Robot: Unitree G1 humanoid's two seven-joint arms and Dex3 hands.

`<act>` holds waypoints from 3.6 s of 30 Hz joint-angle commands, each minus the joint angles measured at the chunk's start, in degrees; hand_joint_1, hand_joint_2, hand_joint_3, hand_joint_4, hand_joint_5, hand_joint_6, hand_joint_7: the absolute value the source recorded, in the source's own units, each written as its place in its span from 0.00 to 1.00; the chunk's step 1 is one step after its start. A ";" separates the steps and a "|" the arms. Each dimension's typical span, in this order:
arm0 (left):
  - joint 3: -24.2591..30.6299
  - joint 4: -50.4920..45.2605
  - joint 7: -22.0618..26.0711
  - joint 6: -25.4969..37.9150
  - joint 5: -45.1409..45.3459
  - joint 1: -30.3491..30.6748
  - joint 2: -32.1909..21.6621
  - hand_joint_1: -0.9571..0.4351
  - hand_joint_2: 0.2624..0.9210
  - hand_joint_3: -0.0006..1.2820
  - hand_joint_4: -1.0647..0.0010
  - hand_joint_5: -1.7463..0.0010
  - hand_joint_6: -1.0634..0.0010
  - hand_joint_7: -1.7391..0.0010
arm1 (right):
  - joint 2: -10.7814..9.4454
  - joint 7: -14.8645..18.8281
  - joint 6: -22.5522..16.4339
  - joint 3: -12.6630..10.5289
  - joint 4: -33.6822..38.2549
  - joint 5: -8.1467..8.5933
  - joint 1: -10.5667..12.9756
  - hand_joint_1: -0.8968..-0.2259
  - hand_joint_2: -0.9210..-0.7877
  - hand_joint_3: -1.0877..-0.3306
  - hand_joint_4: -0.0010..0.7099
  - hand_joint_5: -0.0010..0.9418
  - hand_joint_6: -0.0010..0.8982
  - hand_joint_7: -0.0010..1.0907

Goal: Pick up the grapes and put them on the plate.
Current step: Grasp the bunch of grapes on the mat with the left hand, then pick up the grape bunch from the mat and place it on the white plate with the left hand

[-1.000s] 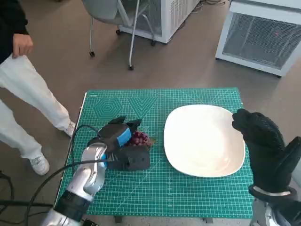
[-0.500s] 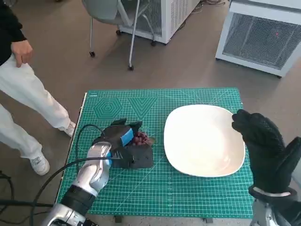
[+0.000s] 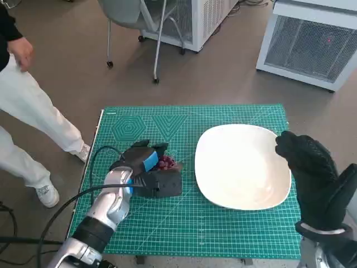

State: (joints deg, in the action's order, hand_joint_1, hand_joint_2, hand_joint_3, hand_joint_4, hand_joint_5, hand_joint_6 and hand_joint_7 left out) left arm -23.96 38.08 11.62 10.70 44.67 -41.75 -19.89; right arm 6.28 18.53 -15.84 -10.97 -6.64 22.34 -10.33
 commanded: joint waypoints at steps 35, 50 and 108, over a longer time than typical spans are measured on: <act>-0.46 -0.44 -5.43 -5.78 -2.66 0.00 -2.57 0.69 0.97 0.12 0.49 0.15 0.35 0.46 | -0.01 -1.27 1.98 -0.11 -0.86 -0.13 1.36 0.87 0.00 0.68 0.71 0.56 0.29 0.82; -0.47 -0.27 -5.04 -5.06 -3.09 -0.26 -2.61 0.69 1.00 0.09 0.47 0.17 0.36 0.45 | -0.22 -1.04 1.02 0.15 -0.24 -0.28 1.36 0.87 0.00 0.69 0.72 0.56 0.29 0.81; 9.59 -33.57 -1.13 -1.59 -3.71 3.58 -5.92 0.69 0.99 0.03 0.28 0.37 0.40 0.35 | -0.81 -1.16 0.59 -0.40 -0.27 0.88 1.35 0.87 0.00 0.69 0.73 0.56 0.30 0.81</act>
State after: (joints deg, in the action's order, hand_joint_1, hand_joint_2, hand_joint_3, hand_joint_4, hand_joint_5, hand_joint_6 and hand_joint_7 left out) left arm -14.49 3.47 11.03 9.83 41.91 -37.06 -26.63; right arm 5.76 17.63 -15.91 -11.14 -7.39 22.55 -10.01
